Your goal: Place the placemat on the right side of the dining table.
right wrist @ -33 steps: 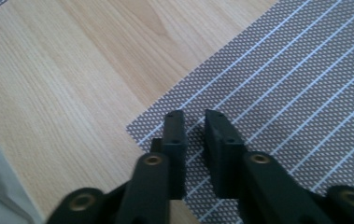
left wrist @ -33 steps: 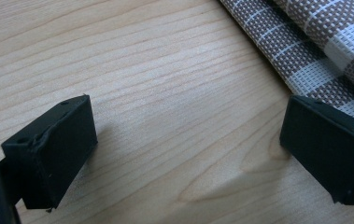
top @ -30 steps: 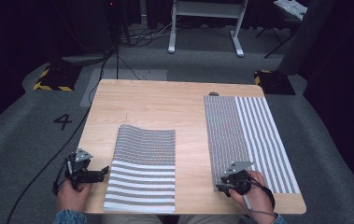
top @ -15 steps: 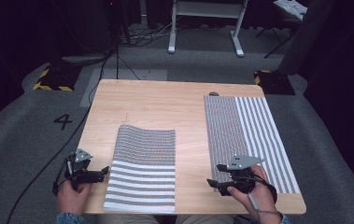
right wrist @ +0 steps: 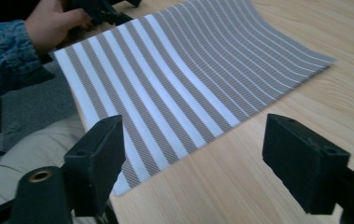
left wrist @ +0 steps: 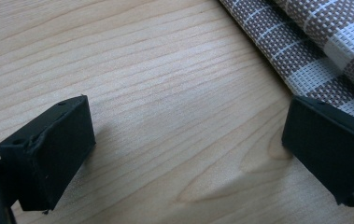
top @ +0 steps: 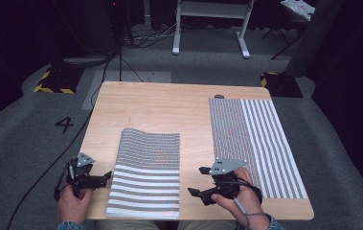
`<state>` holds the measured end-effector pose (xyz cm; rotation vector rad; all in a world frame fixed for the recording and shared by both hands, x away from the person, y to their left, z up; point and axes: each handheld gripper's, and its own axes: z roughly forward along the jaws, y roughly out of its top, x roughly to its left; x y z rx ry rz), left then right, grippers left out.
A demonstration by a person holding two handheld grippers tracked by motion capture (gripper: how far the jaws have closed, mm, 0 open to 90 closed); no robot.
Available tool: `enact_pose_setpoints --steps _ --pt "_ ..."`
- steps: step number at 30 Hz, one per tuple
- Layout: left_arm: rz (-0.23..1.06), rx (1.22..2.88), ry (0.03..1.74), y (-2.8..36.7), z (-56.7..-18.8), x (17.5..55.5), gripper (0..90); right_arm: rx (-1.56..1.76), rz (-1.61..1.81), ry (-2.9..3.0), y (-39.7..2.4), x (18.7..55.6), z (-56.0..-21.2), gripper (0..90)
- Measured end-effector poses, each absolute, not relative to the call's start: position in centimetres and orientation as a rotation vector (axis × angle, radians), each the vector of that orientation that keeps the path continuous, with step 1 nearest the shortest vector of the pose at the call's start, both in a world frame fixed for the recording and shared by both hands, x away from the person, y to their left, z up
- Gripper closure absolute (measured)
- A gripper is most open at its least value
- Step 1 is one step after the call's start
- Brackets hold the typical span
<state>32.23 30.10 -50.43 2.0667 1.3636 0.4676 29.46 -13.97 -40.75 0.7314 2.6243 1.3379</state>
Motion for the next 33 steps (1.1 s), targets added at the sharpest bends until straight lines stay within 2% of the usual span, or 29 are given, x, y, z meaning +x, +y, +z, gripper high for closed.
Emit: enact_pose_setpoints --steps 5,11,17,23,33 --pt "0.472 2.065 1.366 30.1 -50.4 32.2 2.5 0.705 1.373 2.663 -11.6 29.2 -41.7 19.9" --pt "0.475 2.066 1.364 30.1 -50.4 32.3 2.4 0.69 1.258 2.665 -8.3 29.1 -43.7 24.6" --pt "0.472 2.067 1.364 30.1 -50.5 32.3 2.1 0.703 1.221 2.679 -6.3 29.8 -45.3 24.9" --pt "0.474 2.071 1.362 30.0 -50.5 32.3 1.2 0.648 1.211 2.639 -4.4 30.8 -48.1 21.8" --pt "0.473 2.075 1.357 30.0 -50.5 32.3 0.3 0.614 1.171 2.635 -2.9 31.4 -50.4 14.5"
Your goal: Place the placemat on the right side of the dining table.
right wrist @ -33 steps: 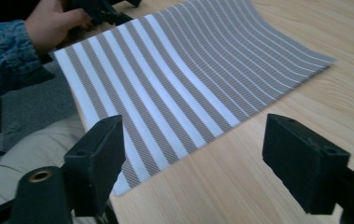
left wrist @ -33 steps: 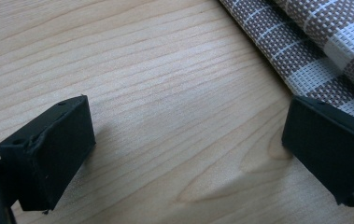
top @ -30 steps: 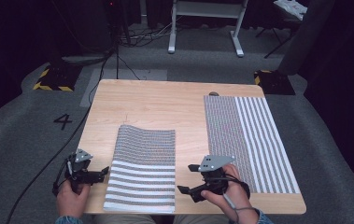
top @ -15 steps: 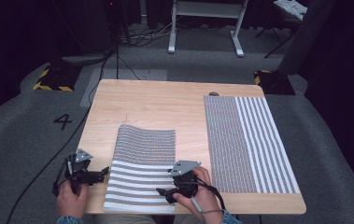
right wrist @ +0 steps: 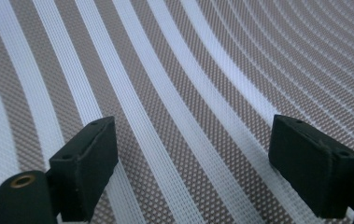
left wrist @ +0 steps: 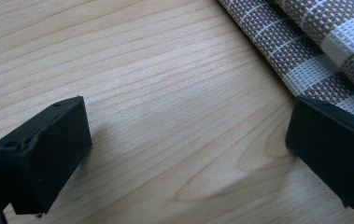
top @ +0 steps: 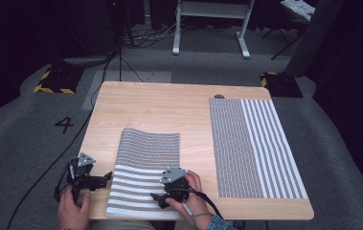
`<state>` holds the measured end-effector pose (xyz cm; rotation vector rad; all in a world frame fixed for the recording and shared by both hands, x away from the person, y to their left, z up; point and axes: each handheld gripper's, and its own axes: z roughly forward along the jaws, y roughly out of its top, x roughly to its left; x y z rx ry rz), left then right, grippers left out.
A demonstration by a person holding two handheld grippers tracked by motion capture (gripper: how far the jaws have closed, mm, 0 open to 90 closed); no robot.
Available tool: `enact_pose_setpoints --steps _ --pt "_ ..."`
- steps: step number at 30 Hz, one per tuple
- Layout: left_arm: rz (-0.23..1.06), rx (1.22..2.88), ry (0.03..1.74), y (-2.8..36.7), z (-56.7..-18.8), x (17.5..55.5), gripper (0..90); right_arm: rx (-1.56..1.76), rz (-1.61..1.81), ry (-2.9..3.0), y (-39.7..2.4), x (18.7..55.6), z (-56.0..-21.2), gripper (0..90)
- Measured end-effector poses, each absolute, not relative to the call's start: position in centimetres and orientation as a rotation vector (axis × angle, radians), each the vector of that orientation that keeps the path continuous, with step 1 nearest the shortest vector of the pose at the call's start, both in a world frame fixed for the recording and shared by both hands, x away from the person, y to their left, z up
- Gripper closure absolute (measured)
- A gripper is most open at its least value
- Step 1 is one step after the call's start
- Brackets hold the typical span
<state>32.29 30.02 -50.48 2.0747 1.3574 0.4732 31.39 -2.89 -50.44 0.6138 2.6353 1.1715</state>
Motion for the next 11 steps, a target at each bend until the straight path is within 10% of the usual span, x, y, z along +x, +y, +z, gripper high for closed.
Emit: enact_pose_setpoints --steps 11 --pt "0.472 2.069 1.358 30.0 -50.49 32.28 0.3 0.619 1.167 2.639 -2.91 31.36 -50.43 14.5"
